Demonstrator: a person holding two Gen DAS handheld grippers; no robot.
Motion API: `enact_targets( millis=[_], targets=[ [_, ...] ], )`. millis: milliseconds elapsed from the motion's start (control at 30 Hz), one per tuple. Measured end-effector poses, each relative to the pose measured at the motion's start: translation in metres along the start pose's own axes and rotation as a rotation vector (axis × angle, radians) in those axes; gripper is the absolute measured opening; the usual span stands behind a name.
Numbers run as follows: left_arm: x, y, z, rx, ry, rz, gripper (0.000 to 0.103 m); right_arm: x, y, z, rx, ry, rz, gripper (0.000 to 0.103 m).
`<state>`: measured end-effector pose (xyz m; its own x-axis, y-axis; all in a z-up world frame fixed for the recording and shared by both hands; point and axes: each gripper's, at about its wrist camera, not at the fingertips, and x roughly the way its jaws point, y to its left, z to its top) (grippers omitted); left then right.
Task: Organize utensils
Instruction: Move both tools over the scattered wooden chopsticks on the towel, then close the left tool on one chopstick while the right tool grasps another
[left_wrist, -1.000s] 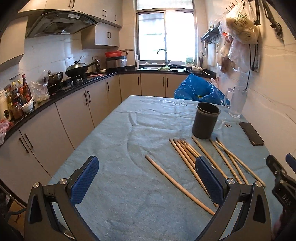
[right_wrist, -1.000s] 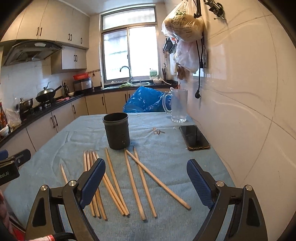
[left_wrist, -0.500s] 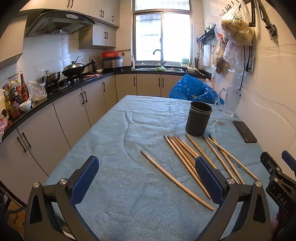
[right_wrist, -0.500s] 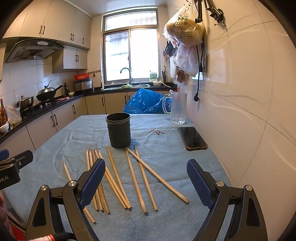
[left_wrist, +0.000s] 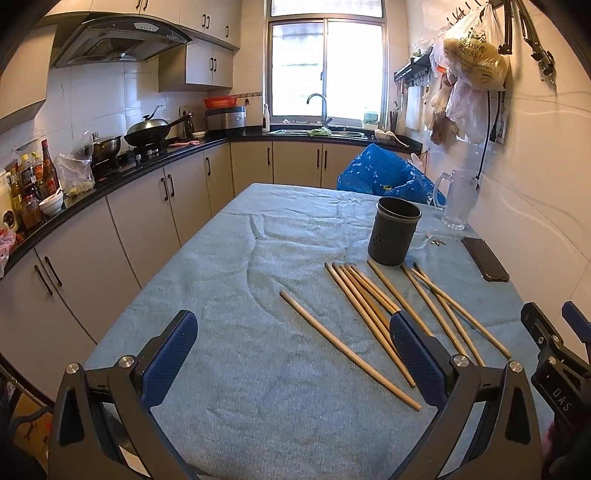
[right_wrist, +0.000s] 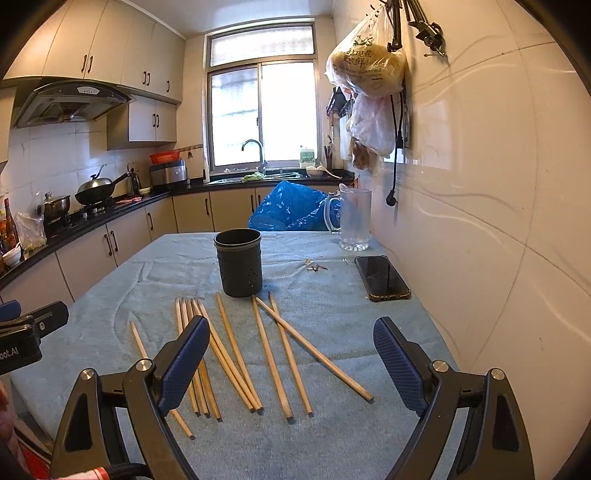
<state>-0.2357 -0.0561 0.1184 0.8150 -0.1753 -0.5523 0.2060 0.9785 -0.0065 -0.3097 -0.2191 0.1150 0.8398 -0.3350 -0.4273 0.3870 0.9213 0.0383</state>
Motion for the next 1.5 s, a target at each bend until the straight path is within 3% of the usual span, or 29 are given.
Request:
enact_targets(
  millis=[133, 300, 567, 633, 800, 900, 1000, 1100, 1233, 1267, 1300, 1333, 1367, 1433, 1500],
  targets=[
    [-0.001, 0.0, -0.001, 0.001, 0.018, -0.013, 0.103, -0.001, 0.0, -0.001, -0.001, -0.001, 0.001, 0.093],
    [0.014, 0.012, 0.002, -0.05, 0.098, -0.037, 0.103, 0.001, -0.003, -0.007, 0.01, 0.018, 0.018, 0.094],
    [0.06, 0.049, 0.008, -0.142, 0.222, 0.0, 0.102, 0.031, -0.026, -0.008, 0.035, 0.126, 0.045, 0.094],
    [0.076, 0.052, 0.008, -0.15, 0.26, -0.015, 0.098, 0.044, -0.033, -0.006, 0.025, 0.165, 0.052, 0.094],
    [0.129, 0.052, 0.005, -0.178, 0.416, -0.047, 0.068, 0.083, -0.05, 0.001, 0.016, 0.263, 0.086, 0.094],
    [0.157, 0.046, 0.003, -0.196, 0.487, -0.078, 0.063, 0.117, -0.057, 0.008, 0.004, 0.339, 0.107, 0.093],
    [0.177, 0.039, 0.004, -0.189, 0.514, -0.061, 0.063, 0.148, -0.056, 0.013, -0.037, 0.39, 0.127, 0.085],
    [0.186, 0.031, 0.01, -0.15, 0.515, -0.053, 0.063, 0.179, -0.049, 0.015, -0.089, 0.458, 0.15, 0.071],
    [0.198, 0.025, 0.017, -0.129, 0.516, -0.062, 0.063, 0.209, -0.039, 0.008, -0.117, 0.561, 0.259, 0.059],
    [0.201, 0.024, 0.019, -0.117, 0.513, -0.065, 0.057, 0.212, -0.037, 0.006, -0.125, 0.573, 0.271, 0.058],
    [0.204, 0.02, 0.021, -0.099, 0.506, -0.067, 0.041, 0.216, -0.036, 0.004, -0.135, 0.578, 0.27, 0.055],
    [0.207, 0.016, 0.023, -0.073, 0.502, -0.064, 0.035, 0.219, -0.035, 0.001, -0.144, 0.587, 0.269, 0.047],
    [0.209, 0.013, 0.025, -0.052, 0.501, -0.071, 0.019, 0.222, -0.036, -0.001, -0.133, 0.596, 0.28, 0.041],
    [0.215, 0.007, 0.027, -0.032, 0.504, -0.111, 0.012, 0.224, -0.042, -0.001, -0.092, 0.615, 0.287, 0.019],
    [0.22, 0.001, 0.03, -0.011, 0.497, -0.14, 0.011, 0.227, -0.049, -0.001, -0.047, 0.62, 0.287, 0.014]
  ],
)
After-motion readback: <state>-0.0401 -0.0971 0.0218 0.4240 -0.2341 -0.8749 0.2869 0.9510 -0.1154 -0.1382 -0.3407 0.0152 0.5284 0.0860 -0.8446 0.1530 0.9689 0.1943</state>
